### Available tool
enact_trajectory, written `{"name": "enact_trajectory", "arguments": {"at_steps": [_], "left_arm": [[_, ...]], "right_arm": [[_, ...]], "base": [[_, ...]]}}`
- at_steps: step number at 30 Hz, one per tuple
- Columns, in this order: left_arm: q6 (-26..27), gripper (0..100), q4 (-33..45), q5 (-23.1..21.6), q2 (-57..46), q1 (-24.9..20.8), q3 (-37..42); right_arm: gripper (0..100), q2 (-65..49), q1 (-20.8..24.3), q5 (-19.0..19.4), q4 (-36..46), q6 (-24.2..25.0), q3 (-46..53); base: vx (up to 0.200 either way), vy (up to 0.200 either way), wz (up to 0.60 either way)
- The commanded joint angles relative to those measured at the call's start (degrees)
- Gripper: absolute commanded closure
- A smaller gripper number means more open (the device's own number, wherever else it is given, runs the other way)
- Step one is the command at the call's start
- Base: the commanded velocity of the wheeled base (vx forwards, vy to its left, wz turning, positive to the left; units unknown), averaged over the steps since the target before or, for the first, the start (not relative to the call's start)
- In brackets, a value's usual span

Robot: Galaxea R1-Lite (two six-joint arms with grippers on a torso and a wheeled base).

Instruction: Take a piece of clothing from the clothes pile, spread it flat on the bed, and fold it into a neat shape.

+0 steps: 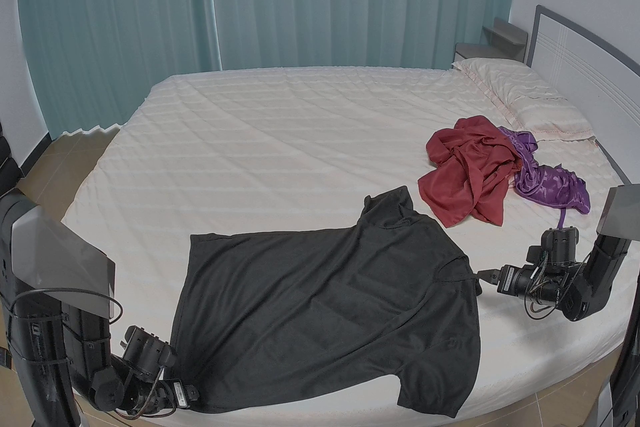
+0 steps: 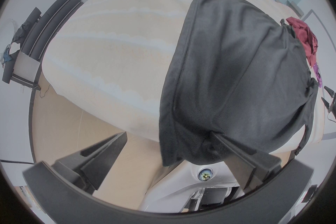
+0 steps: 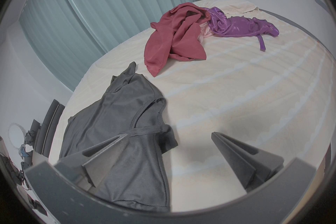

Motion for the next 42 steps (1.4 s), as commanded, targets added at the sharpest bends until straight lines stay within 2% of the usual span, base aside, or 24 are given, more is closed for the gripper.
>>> {"name": "enact_trajectory", "arguments": {"at_steps": [1,2,5,13,22,24,27,36,42], "left_arm": [[0.04,0,-0.24,0.01,-5.56,1.17,0.72],[0.30,0,-0.24,-0.43,-11.98,3.45,0.28],[1.00,0,-0.24,-1.31,-16.02,4.33,-0.07],[1.09,0,-1.12,-2.89,-17.34,6.62,-1.65],[0.74,0,-1.38,-3.68,-17.34,7.23,-2.53],[-2.42,0,-1.38,-4.03,-17.60,7.23,-3.85],[-4.27,0,-1.38,-5.35,-17.78,7.32,-4.64],[-4.53,0,-1.29,-6.23,-16.81,7.32,-4.73],[-4.44,0,-1.38,-6.14,-15.50,7.32,-5.34]], "right_arm": [[0,-2.37,0.39,0.14,0.02,0.08,1.48],[0,-3.42,1.09,0.14,-0.07,0.78,2.18],[0,-3.86,2.24,0.14,-0.16,2.54,2.71],[0,-4.92,6.19,0.05,-1.56,9.57,5.00],[0,-4.74,6.46,0.05,-4.64,11.68,7.11],[0,-4.83,6.46,0.05,-4.99,12.38,7.63],[0,-4.83,6.54,0.05,-5.78,12.30,8.51],[0,-4.74,7.42,-0.03,-7.19,12.30,9.57],[0,-4.74,7.42,-0.03,-7.19,12.30,9.57]], "base": [[0.000,0.000,0.00],[0.000,0.000,0.00],[0.000,0.000,0.00],[0.000,0.000,0.00],[0.000,0.000,0.00],[0.000,0.000,0.00],[0.000,0.000,0.00],[0.200,0.000,0.00],[0.000,0.000,0.00]]}}
